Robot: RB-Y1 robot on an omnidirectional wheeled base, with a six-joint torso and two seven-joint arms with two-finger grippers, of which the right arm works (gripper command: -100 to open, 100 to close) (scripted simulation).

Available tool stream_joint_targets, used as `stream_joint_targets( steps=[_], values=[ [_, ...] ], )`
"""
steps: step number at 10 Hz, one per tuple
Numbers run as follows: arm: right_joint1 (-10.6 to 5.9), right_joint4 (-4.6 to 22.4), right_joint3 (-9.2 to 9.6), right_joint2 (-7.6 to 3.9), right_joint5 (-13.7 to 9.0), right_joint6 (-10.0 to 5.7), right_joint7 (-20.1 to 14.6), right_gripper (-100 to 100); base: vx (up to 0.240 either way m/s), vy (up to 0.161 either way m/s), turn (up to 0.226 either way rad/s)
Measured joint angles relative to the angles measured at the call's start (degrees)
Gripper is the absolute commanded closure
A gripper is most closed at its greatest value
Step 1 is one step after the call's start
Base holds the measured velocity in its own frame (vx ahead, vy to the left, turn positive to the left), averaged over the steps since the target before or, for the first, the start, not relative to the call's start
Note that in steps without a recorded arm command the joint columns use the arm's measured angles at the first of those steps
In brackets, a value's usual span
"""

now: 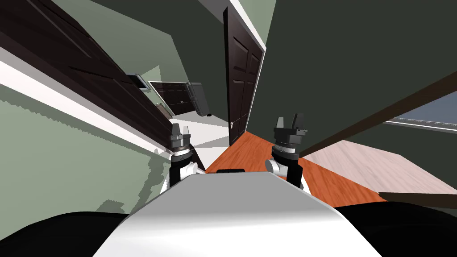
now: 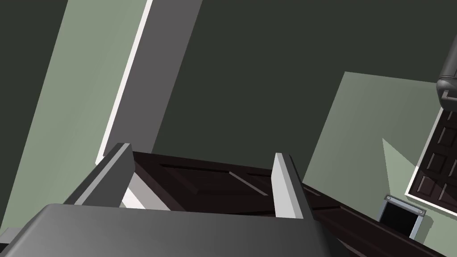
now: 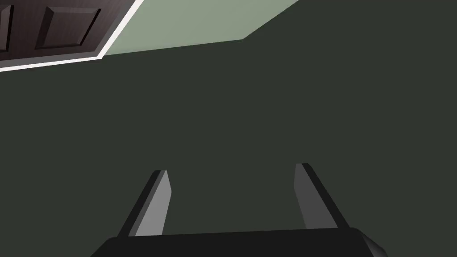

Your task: Push the door open

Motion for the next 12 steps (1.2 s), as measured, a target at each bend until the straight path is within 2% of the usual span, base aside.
stream_joint_targets(
  steps=[2, 4, 6, 9, 10, 12],
  values=[
    [-0.96, 2.2, 0.55, -0.15, 0.2, -0.05, -0.1, -100, 0.078, -0.033, 0.062],
    [-1.42, 5.2, 1.35, -0.37, 0.5, -0.93, -0.4, -100, 0.11, -0.082, 0.083],
    [-2.28, 7.7, 1.98, -0.65, 0.7, -0.88, -0.8, -100, 0.08, -0.055, 0.072],
    [-4.16, 11.5, 2.59, -0.86, 1.0, -0.92, -1.1, -100, 0.055, -0.029, 0.052],
    [-4.49, 13.4, 2.74, -1.14, 1.0, -1.48, -1.4, -100, 0.077, -0.058, 0.1],
    [-5.96, 16.5, 3.52, -1.27, 1.3, -1.33, -1.7, -100, 0.07, -0.074, 0.056]
  ],
)
